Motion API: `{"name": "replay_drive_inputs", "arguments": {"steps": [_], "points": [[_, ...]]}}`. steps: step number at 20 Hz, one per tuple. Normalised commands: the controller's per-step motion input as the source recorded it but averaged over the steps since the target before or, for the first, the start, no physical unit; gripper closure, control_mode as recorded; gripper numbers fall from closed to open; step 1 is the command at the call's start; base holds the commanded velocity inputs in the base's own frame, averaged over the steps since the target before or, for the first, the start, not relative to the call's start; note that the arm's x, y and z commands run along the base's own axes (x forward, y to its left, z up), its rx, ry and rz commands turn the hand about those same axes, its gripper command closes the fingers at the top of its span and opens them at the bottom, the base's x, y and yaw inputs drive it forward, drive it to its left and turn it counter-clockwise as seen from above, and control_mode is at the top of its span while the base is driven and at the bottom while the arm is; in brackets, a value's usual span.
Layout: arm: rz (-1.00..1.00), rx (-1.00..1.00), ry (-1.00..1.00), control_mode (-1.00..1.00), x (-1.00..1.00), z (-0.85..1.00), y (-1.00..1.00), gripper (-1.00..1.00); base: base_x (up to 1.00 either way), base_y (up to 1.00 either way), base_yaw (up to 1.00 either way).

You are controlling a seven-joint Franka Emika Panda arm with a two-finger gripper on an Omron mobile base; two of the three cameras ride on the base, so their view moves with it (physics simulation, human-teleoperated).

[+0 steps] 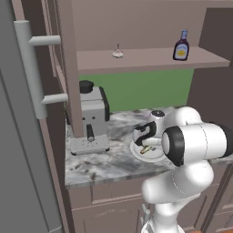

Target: Pick the fish from the plate and place it on the cutting board. Then pick the condiment bottle from the cabinet and place it next to the cutting board.

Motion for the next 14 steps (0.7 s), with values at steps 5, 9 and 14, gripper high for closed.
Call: {"name": "replay_drive_inputs", "arguments": {"steps": [5,9,14], "points": [[0.0,0.0,0.05,-1.0,0.0,0.17,-0.04,1.0,0.0,0.0,0.0],[0.0,0.0,0.05,-1.0,0.0,0.29,-0.13,1.0,0.0,0.0,0.0],[0.0,0.0,0.05,-1.0,0.0,0.26,-0.19,1.0,0.0,0.0,0.0]]}}
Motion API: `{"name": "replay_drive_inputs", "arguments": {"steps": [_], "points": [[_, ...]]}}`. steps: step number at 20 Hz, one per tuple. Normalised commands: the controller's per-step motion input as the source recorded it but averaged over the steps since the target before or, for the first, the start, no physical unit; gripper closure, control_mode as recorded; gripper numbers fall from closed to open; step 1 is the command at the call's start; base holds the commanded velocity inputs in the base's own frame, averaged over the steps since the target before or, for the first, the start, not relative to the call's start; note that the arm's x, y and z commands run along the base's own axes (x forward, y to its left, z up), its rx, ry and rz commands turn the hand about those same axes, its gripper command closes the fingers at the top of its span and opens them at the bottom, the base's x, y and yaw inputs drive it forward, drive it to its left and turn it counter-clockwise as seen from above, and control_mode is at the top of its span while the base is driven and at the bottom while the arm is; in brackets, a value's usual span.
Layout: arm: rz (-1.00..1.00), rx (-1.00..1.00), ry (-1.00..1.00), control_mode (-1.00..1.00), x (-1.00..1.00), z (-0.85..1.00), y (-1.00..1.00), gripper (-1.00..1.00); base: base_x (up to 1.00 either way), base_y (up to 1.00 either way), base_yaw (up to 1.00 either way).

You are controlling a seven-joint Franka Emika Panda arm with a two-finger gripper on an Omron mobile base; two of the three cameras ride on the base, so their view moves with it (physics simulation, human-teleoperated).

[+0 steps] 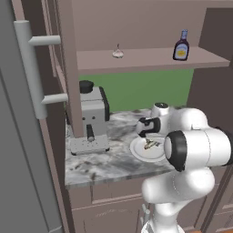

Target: Pick the fish from the plate and place it on the cutting board. Then pick the condiment bottle from the cabinet and place it next to the cutting board.

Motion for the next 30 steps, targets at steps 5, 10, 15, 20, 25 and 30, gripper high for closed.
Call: {"name": "replay_drive_inputs", "arguments": {"steps": [5,10,15,20,25,30], "points": [[0.0,0.0,0.02,-1.0,0.0,0.21,-0.16,1.0,0.0,0.0,0.0],[0.0,0.0,0.0,-1.0,-0.01,0.16,-0.17,1.0,0.0,0.0,0.0],[0.0,0.0,0.0,-1.0,-0.12,0.12,-0.11,1.0,0.0,0.0,0.0],[0.0,0.0,0.0,-1.0,-0.16,0.09,-0.09,1.0,0.0,0.0,0.0],[0.0,0.0,0.0,-1.0,-0.08,0.03,-0.14,1.0,0.0,0.0,0.0],[0.0,0.0,0.0,-1.0,-0.04,0.02,-0.2,1.0,0.0,0.0,0.0]]}}
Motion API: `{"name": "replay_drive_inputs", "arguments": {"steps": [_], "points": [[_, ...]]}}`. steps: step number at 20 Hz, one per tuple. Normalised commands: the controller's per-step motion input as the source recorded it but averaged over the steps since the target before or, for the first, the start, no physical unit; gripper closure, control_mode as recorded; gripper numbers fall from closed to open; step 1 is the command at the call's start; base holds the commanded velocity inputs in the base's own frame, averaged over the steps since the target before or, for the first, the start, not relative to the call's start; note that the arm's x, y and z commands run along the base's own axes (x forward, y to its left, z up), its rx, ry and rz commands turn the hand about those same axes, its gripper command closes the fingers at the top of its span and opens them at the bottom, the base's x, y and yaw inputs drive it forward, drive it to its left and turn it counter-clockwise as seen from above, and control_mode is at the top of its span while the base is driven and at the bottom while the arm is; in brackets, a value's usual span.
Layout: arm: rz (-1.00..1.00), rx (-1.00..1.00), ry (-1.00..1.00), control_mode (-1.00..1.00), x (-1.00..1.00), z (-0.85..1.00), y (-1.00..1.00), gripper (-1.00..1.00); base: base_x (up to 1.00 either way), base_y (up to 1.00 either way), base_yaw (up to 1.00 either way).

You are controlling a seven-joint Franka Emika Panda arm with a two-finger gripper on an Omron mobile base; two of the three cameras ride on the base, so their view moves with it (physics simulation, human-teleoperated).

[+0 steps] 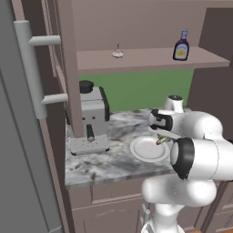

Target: Pick the fish from the plate and place it on the cutting board. Then pick the condiment bottle from the cabinet and place it next to the cutting board.

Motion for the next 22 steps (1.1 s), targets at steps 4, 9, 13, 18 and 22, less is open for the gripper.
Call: {"name": "replay_drive_inputs", "arguments": {"steps": [4,9,13,18,22], "points": [[0.0,0.0,0.0,-1.0,-0.02,0.04,-0.21,1.0,0.0,0.0,0.0],[0.0,0.0,0.0,-1.0,0.0,0.03,-0.25,1.0,0.0,0.0,0.0],[0.0,0.0,0.0,-1.0,0.0,0.01,-0.28,1.0,0.0,0.0,0.0],[0.0,0.0,0.0,-1.0,0.0,0.0,-0.32,1.0,0.0,0.0,0.0],[0.0,0.0,0.0,-1.0,0.0,0.0,-0.34,1.0,0.0,0.0,0.0]]}}
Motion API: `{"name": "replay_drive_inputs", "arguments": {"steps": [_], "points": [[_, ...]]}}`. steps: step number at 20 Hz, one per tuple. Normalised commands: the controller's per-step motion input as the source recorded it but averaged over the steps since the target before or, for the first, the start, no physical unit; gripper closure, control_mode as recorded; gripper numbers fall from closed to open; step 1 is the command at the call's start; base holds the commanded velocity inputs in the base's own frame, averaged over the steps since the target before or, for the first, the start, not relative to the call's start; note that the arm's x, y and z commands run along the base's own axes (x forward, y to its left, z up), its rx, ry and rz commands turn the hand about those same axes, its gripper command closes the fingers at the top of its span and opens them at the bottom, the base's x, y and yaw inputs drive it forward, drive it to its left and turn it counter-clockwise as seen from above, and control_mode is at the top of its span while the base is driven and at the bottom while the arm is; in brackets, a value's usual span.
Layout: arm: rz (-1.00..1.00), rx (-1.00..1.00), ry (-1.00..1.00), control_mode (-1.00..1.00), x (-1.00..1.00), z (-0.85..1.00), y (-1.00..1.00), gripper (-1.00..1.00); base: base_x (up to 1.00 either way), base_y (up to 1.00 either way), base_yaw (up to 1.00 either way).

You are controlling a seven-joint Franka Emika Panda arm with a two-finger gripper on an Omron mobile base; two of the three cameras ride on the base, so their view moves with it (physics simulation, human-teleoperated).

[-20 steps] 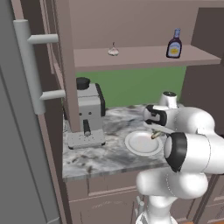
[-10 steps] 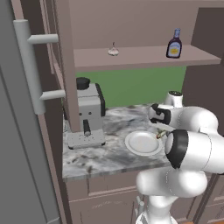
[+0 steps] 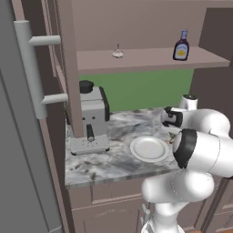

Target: Pick the fish from the plate and place it on the cutting board. Then pick the condiment bottle from the cabinet and place it next to the cutting board.

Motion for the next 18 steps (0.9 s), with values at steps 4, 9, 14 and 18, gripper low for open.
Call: {"name": "replay_drive_inputs", "arguments": {"steps": [4,9,14,18], "points": [[0.0,0.0,0.0,-1.0,0.0,0.0,-0.38,1.0,0.0,0.0,0.0],[0.0,0.0,0.0,-1.0,0.0,0.0,-0.4,1.0,0.0,0.0,0.0],[0.0,0.0,0.0,-1.0,0.0,0.0,-0.38,1.0,0.0,0.0,0.0],[0.0,0.0,0.0,-1.0,0.0,0.0,-0.33,1.0,0.0,0.0,0.0]]}}
